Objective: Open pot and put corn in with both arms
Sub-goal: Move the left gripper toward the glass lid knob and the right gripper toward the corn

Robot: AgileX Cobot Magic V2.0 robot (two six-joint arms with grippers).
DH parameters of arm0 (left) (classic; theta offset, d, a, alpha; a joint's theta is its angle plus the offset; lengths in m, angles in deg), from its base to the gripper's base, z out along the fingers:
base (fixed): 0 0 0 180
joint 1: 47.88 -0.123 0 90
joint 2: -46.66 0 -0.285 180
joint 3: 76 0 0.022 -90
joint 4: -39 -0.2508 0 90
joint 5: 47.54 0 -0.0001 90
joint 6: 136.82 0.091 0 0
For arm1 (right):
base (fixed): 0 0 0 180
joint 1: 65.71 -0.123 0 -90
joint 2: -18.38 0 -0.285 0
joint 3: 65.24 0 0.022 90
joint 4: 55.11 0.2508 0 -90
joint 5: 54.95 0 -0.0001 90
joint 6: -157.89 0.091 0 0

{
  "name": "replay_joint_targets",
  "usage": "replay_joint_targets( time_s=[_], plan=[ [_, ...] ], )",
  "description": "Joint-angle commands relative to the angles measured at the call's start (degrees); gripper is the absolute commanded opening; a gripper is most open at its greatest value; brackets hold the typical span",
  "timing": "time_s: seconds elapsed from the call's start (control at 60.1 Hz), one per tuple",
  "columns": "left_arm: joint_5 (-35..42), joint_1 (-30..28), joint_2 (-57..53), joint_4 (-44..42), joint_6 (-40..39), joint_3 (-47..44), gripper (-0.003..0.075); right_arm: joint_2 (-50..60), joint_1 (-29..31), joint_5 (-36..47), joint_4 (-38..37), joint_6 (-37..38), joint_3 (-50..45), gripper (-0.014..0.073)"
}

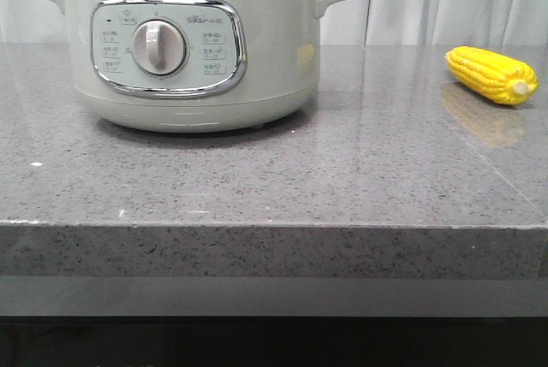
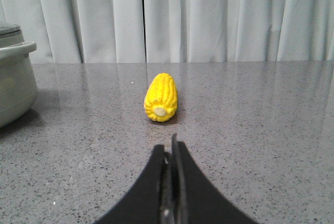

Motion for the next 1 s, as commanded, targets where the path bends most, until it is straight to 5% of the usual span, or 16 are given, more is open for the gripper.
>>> replay_joint_targets(
  time_s=[0.0,0.981],
  plan=[
    [4.44,0.3,-0.84,-0.07,-0.69,-0.72,-0.002,1.17,-0.1,4.45,-0.24,0.04,0.63,-0.012],
    [4.16,0.3,-0.84,-0.07,-0.69,-0.72,-0.002,1.17,-0.1,2.29,-0.24,0.04,0.63,-0.012]
  ],
)
